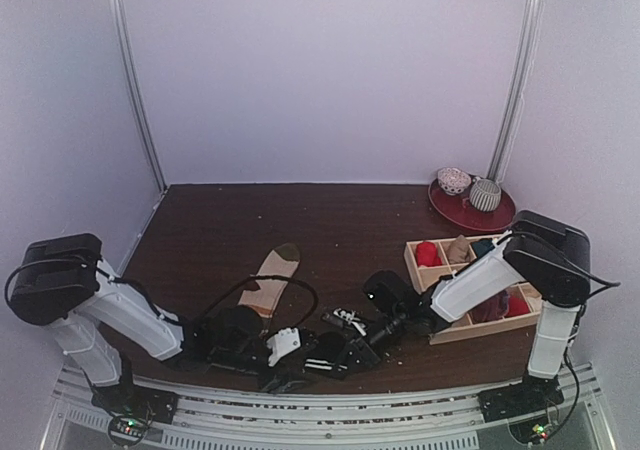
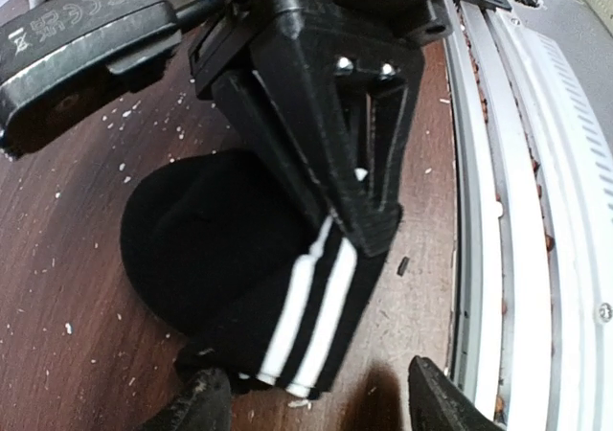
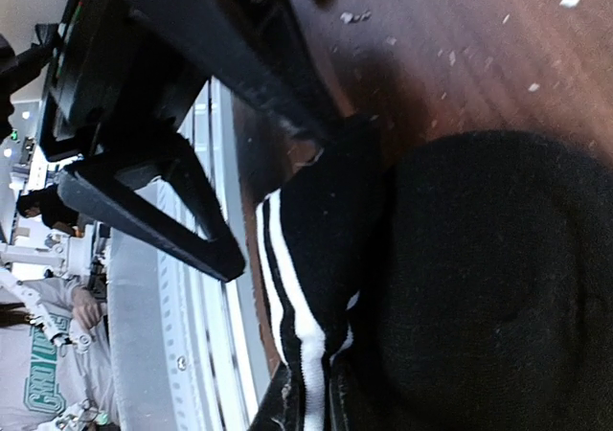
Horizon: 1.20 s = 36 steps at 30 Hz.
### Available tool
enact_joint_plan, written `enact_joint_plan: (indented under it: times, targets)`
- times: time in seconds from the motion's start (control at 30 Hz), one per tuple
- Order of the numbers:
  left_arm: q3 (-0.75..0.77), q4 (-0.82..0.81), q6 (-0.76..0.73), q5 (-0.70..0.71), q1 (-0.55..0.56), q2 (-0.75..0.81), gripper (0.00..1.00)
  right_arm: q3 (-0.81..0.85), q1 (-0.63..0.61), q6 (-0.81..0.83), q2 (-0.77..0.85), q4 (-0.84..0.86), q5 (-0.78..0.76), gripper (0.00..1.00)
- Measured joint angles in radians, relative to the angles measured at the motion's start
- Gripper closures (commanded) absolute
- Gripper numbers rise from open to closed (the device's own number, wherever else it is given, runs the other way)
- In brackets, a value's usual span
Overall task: Roll the socks
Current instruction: Roll the sock at the center of the board.
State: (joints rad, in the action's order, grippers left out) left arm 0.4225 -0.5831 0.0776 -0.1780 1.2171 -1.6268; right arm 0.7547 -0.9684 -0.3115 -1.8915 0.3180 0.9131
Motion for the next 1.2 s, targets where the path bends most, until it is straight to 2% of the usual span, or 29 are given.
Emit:
enact_joint_plan:
  times: [0.17, 0.23, 0.5, 0.53, 0.57, 0.77, 0.87, 0.97, 1.07, 1.2]
  targets:
    - [0.046, 0.001, -0.025, 0.01, 0.006, -0.042, 0.39, 0.0, 0.0, -0.002, -0.003, -0.034, 0.046, 0.93]
    - [0.062, 0.0, -0.031, 0.012, 0.012, -0.054, 0.44, 0.0, 0.0, -0.002, -0.005, -0.042, 0.058, 0.93]
    - [0.104, -0.001, -0.05, -0.006, 0.023, -0.111, 0.84, 0.0, 0.005, -0.003, -0.018, -0.046, 0.097, 0.93]
    - [0.106, -0.002, -0.05, -0.011, 0.025, -0.113, 0.95, 0.0, 0.005, -0.003, -0.019, -0.047, 0.098, 0.92]
    - [0.107, -0.002, -0.051, -0.018, 0.027, -0.114, 1.0, 0.0, 0.005, -0.003, -0.019, -0.049, 0.1, 0.91]
    - [0.126, 0.027, 0.0, -0.023, 0.028, -0.114, 1.0, 0.001, 0.011, 0.004, -0.006, -0.073, 0.097, 0.77]
    - [0.177, 0.097, 0.073, -0.025, 0.026, -0.127, 1.0, -0.025, 0.013, 0.018, 0.062, -0.101, 0.031, 0.68]
    - [0.206, 0.114, 0.174, -0.062, 0.002, -0.156, 1.0, -0.087, 0.016, 0.033, 0.176, -0.11, -0.1, 0.62]
    - [0.196, 0.074, 0.269, -0.143, -0.037, -0.181, 1.0, -0.178, -0.005, 0.09, 0.338, -0.08, -0.295, 0.6]
    - [0.187, 0.011, 0.349, -0.229, -0.072, -0.215, 1.0, -0.27, -0.154, 0.235, 0.49, 0.017, -0.558, 0.59]
